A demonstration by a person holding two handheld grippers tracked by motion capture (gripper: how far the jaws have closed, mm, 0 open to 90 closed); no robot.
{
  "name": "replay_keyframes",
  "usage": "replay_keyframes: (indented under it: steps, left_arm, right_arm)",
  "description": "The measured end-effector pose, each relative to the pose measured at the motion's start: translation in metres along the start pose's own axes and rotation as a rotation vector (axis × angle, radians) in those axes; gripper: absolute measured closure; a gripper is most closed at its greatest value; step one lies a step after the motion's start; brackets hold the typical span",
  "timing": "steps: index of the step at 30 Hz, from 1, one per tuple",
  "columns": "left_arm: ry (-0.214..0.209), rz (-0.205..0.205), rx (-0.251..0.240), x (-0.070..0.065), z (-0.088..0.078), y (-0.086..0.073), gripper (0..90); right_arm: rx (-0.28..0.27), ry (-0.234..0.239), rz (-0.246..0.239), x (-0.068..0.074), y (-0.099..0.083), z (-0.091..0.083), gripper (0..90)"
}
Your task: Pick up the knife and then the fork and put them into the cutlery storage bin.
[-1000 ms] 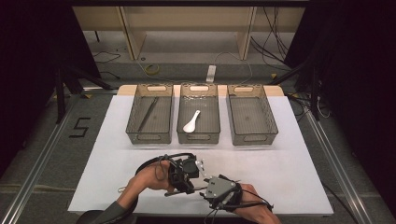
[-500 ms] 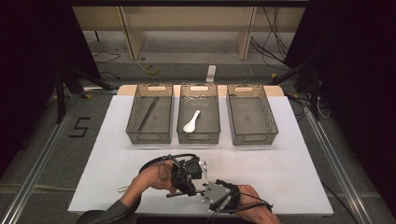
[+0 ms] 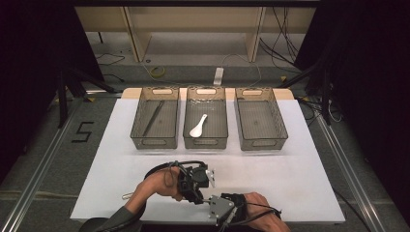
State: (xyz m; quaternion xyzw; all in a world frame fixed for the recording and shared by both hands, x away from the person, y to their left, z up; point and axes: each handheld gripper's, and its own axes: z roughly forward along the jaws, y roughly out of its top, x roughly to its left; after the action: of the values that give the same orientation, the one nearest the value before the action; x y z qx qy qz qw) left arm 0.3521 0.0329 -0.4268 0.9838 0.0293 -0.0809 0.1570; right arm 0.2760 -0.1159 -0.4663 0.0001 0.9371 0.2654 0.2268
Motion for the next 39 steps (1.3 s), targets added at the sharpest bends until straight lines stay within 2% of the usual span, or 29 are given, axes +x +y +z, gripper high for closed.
replay_keyframes:
  steps: [4,7,10,13,18,21,22,23,24,29,31,35,39]
  left_arm:
    - [0.01,-0.02,-0.035,0.003,-0.003,-0.002,76.8]
    - [0.052,-0.083,-0.115,0.007,-0.012,-0.005,67.4]
    - [0.098,-0.11,-0.182,0.008,-0.022,-0.009,61.4]
    - [0.131,-0.117,-0.199,0.01,-0.031,-0.013,58.6]
    - [0.185,-0.191,-0.3,0.014,-0.048,-0.025,54.3]
    - [0.227,-0.249,-0.348,0.014,-0.056,-0.032,49.5]
    - [0.235,-0.265,-0.36,0.014,-0.058,-0.035,47.4]
    - [0.245,-0.28,-0.368,0.015,-0.059,-0.038,45.3]
    - [0.255,-0.3,-0.381,0.015,-0.059,-0.041,43.0]
    - [0.316,-0.359,-0.38,0.019,-0.059,-0.06,34.1]
    - [0.324,-0.393,-0.404,0.021,-0.06,-0.072,33.3]
    - [0.351,-0.431,-0.441,0.022,-0.06,-0.09,29.0]
    - [0.362,-0.456,-0.432,0.021,-0.057,-0.1,24.1]
  right_arm:
    - [-0.002,-0.01,0.006,-0.003,-0.001,-0.002,87.8]
    - [0.022,-0.012,0.016,-0.005,-0.003,-0.002,88.1]
    - [0.042,-0.009,0.027,-0.005,-0.006,0.0,88.3]
    - [0.034,-0.013,0.038,-0.007,-0.005,-0.002,88.5]
    - [0.046,-0.019,0.079,-0.014,-0.01,-0.007,88.8]
    - [0.037,-0.033,0.131,-0.023,-0.016,-0.012,88.8]
    - [0.027,-0.061,0.163,-0.026,-0.018,-0.014,88.8]
    - [0.026,-0.058,0.177,-0.03,-0.021,-0.017,88.8]
    - [0.017,-0.077,0.201,-0.033,-0.024,-0.019,88.8]
    - [0.005,-0.13,0.295,-0.052,-0.038,-0.033,88.9]
    - [0.008,-0.151,0.319,-0.06,-0.043,-0.039,88.9]
    - [0.01,-0.187,0.392,-0.078,-0.054,-0.047,88.9]
    - [0.007,-0.234,0.465,-0.098,-0.064,-0.053,88.9]
